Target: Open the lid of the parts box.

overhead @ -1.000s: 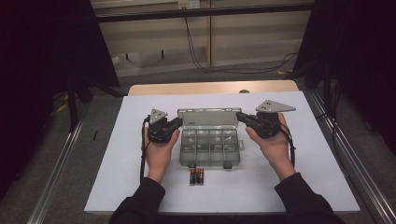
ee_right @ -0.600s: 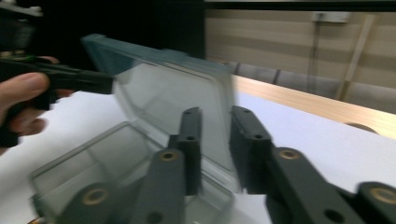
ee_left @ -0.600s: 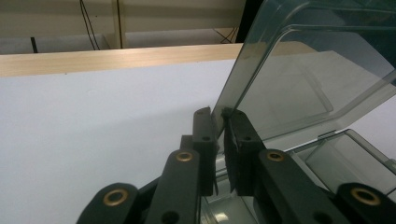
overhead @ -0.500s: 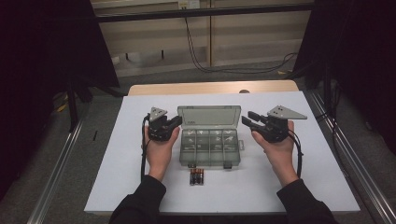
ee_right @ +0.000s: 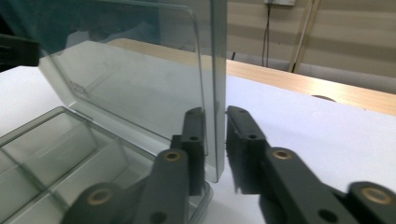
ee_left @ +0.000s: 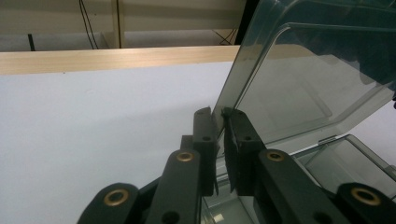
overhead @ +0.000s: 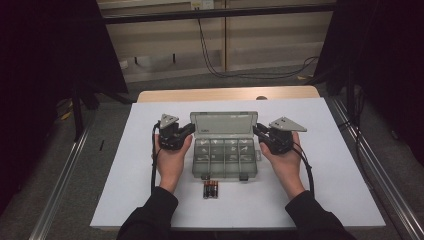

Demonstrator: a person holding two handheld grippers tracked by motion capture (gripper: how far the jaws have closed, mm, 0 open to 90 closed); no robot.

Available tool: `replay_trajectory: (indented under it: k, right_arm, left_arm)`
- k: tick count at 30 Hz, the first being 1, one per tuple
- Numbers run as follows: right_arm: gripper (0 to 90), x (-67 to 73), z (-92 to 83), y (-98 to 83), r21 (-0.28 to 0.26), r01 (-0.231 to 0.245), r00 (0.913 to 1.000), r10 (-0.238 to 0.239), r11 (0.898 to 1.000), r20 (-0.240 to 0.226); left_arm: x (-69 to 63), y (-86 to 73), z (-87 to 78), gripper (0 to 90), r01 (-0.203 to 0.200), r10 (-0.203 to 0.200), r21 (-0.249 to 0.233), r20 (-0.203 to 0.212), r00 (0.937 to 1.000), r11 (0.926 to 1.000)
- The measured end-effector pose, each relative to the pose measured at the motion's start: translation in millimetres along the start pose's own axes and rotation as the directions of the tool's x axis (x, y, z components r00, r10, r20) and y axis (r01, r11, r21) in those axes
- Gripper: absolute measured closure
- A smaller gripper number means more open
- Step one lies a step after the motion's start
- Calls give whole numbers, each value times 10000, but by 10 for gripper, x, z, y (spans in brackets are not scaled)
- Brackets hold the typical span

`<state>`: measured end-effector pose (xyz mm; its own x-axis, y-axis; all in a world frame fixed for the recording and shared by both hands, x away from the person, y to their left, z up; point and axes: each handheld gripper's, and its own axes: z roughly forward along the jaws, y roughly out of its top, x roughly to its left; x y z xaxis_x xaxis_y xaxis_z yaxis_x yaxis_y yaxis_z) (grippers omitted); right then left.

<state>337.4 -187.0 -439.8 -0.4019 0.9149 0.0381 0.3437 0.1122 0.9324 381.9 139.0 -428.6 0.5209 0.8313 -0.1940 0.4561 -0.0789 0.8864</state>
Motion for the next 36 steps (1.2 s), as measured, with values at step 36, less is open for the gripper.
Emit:
replay_trajectory:
  k: [36]
  right_arm:
    - [871,26,159,28,-74,-837,9926,840,9965,873]
  left_arm:
    - [55,-58,192,862,240,-223,414,-411,9989,9989]
